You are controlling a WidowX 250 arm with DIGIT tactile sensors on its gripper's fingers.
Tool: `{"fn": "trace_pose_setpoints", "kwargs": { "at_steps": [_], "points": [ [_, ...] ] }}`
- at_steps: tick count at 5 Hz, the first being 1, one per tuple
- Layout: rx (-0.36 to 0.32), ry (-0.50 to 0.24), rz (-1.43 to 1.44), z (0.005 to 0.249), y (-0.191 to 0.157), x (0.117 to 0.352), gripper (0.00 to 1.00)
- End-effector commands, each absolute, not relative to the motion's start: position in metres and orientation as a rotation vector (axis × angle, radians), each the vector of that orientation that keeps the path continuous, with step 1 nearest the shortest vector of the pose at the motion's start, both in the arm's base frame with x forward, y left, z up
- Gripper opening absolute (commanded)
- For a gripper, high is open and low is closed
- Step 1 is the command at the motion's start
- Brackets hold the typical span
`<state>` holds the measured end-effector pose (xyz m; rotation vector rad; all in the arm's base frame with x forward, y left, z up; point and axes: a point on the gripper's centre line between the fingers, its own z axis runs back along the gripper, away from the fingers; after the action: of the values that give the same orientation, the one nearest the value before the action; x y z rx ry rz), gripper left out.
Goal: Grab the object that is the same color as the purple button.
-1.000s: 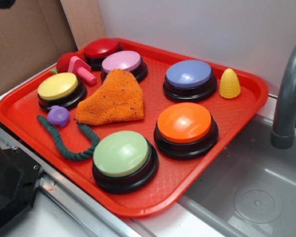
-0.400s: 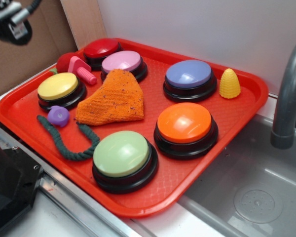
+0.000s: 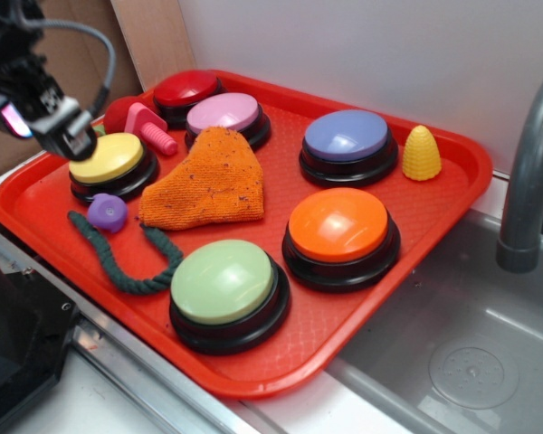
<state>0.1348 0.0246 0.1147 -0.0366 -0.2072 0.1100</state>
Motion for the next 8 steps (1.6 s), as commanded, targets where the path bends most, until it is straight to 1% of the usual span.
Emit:
{"fn": "trace_pose_setpoints", "kwargs": {
  "at_steps": [1,2,3,5,7,8],
  "points": [
    [0.017,-0.196,0.15,0.077,0.046,0.144,1.0],
    [0.01,-0.175,0.149,0.056,0.047,0.147,1.0],
    [0.06,-0.162,0.159,0.044,0.055,0.152,1.0],
    [0.077,-0.145,0.168,0.029,0.059,0.162,1.0],
    [0.071,-0.148,0.182,0.025,0.062,0.167,1.0],
    [0.074,-0.153,0.192,0.024,0.062,0.169,0.0]
  ]
}}
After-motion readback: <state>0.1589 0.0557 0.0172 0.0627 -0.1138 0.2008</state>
